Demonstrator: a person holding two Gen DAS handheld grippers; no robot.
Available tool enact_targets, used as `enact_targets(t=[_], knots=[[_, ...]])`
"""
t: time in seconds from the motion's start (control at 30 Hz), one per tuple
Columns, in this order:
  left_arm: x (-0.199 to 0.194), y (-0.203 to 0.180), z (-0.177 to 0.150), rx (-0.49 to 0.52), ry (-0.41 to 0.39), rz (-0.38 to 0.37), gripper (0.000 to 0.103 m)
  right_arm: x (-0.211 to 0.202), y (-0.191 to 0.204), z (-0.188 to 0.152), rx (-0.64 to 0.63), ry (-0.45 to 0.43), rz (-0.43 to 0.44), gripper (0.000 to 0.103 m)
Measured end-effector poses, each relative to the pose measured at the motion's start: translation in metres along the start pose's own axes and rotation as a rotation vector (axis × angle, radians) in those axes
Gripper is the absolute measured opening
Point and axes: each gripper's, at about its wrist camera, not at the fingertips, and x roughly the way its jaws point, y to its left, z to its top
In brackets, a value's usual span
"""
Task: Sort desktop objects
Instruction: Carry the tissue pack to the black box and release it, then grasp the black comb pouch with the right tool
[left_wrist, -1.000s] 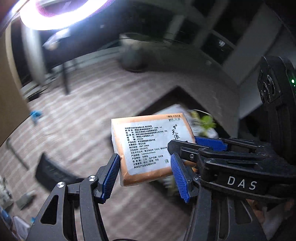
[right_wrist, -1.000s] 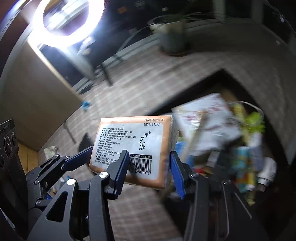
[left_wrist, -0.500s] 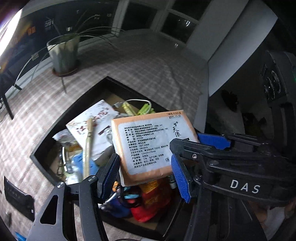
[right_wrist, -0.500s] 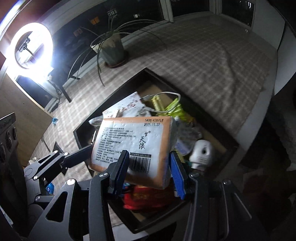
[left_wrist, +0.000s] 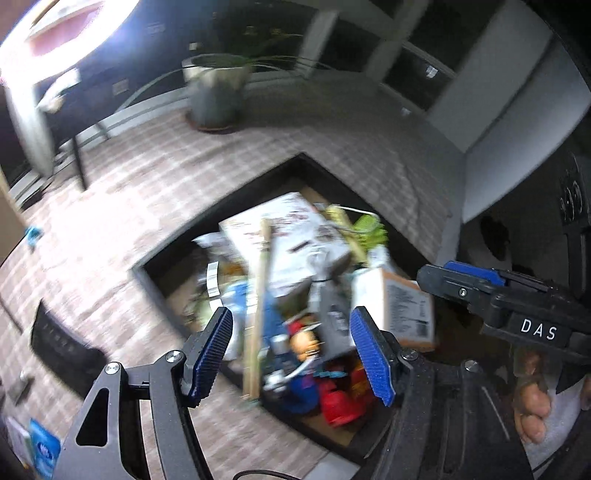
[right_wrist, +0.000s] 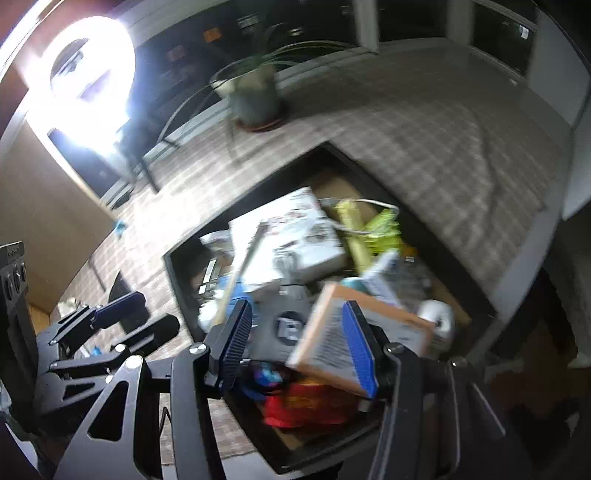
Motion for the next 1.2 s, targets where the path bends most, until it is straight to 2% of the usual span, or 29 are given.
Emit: enact_targets(t=[0.23,0.4,0.6,0.83,1.2], knots=[[-0.028,0.079,-0.021,-0.141,-0.024,0.102,0.064,0.031,0.073,0.012,-0.144,0.037,0.059,0.05],[-0.042,0.137,-0.04,-0.246,-0.04,0.211,0.064,0.057,0.127,0.016,-0.258,0.066,0.088,0.05],[-0.053,0.201,-0.063,-0.399,-0.044,0.278,0.064,0.095,0.18,0.02,-0.358,0.122,0.122,0.05],[-0.043,0.244,-0.087,-0.504,-0.021,0.271,0.064,0.149,0.241,0.016,-0.48,0.217,0.156,0.05],[0.007,0.269,-0.096,-0.578,0.026,0.199,0.064,0.23,0.285,0.005,-0.506,0.385,0.192,0.05]])
